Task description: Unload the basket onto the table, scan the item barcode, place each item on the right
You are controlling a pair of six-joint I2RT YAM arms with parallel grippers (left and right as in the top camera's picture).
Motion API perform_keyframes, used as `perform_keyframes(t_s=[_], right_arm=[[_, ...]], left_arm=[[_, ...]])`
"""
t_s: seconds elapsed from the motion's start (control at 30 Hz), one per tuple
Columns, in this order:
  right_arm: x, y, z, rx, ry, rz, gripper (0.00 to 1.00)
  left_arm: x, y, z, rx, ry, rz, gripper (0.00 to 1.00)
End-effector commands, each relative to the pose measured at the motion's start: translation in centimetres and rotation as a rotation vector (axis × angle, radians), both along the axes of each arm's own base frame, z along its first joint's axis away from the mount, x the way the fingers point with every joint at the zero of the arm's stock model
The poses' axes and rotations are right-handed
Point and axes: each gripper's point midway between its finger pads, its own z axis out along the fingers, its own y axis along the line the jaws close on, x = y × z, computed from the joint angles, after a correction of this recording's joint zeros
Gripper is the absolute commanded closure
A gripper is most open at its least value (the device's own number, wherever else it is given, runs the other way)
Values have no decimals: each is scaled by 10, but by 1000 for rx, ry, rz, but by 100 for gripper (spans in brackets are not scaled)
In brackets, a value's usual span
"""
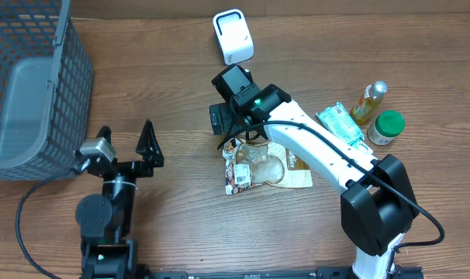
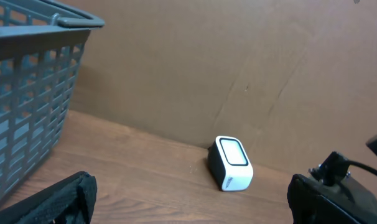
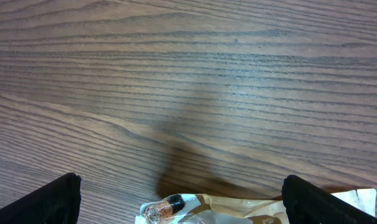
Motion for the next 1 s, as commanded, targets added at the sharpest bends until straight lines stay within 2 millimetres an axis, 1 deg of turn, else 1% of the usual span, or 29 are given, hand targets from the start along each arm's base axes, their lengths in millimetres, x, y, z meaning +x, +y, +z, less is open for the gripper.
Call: perform_keyframes(t_s=[0.0, 0.13, 0.23, 0.37, 0.6, 0.97], right_arm=[[5, 2, 10, 9, -27, -4, 0], [5, 2, 10, 9, -27, -4, 0], [5, 2, 10, 9, -27, -4, 0], [5, 2, 10, 9, -27, -4, 0], [5, 2, 10, 9, -27, -4, 0], [5, 2, 10, 9, -27, -4, 0]], left_arm=[[-10, 1, -14, 7, -10, 10, 1], [-20, 1, -31, 6, -17, 11, 0], [-26, 1, -38, 7, -38, 11, 1], [-32, 2, -43, 6, -53, 19, 0], [-36, 5, -44, 5, -48, 34, 0], [-43, 6, -65, 50, 31, 38, 0]])
